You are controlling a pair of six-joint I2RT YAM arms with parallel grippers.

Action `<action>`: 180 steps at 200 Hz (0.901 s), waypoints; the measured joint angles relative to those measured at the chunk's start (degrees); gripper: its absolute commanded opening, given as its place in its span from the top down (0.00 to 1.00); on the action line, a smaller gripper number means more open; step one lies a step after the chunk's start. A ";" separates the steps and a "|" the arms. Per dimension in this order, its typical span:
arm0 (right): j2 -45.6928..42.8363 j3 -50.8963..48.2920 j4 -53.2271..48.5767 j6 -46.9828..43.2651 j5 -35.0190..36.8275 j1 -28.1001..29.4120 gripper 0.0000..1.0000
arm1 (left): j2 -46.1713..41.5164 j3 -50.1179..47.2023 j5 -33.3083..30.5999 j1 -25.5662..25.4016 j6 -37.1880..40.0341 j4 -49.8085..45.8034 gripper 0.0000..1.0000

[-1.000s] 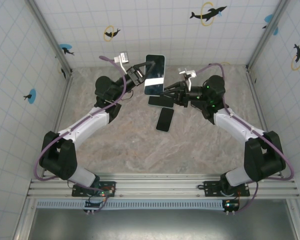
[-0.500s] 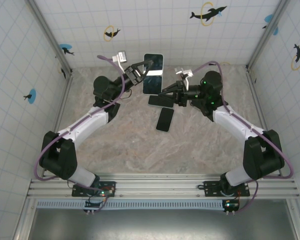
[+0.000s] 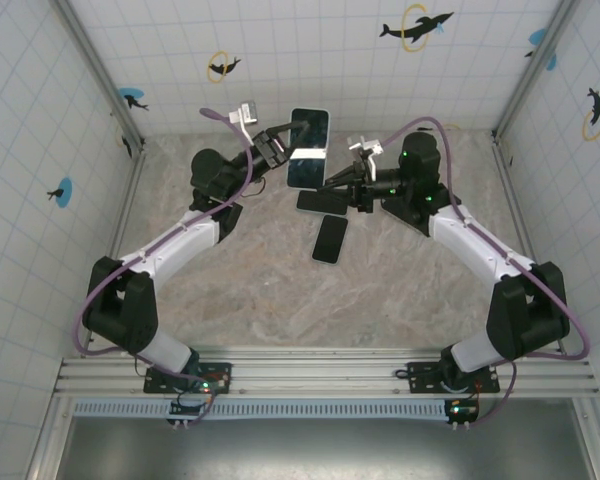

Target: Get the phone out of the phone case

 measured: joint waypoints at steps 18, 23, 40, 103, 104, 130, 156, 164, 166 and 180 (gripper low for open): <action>-0.22 0.59 -2.58 -2.36 0.61 0.11 0.93 | 0.04 0.13 -0.07 0.04 -0.11 -0.46 1.00; -0.31 0.72 -3.17 -2.95 0.87 0.13 0.93 | 0.07 0.24 -0.15 0.04 -0.20 -0.61 1.00; -0.57 0.87 -4.50 -4.79 2.43 0.22 0.93 | 0.39 1.03 -0.92 0.04 -0.61 -1.09 1.00; -0.17 0.96 -5.88 -4.63 10.91 0.07 0.91 | 0.55 2.75 -0.44 -2.71 -4.26 -0.74 1.00; -0.17 0.94 -5.75 -4.44 11.04 0.02 0.91 | 0.55 2.80 -0.44 -2.71 -4.28 -0.70 1.00; -0.31 0.07 1.09 0.37 12.33 -0.39 0.84 | 0.26 2.91 1.05 -3.63 -5.11 -1.92 1.00; -0.85 -3.10 10.16 6.58 11.91 -0.66 0.75 | 0.26 2.91 1.38 -4.37 -4.61 -4.15 1.00; -0.98 -4.22 12.79 8.76 11.69 -0.66 0.72 | 0.22 2.91 1.18 -4.35 -4.20 -4.66 1.00; -0.98 -4.42 13.25 9.16 11.76 -0.66 0.72 | 0.22 2.89 1.05 -4.35 -4.07 -4.79 1.00; -1.57 -6.14 15.69 11.63 11.67 -0.70 0.64 | 0.09 2.86 0.13 -4.22 -3.58 -5.42 1.00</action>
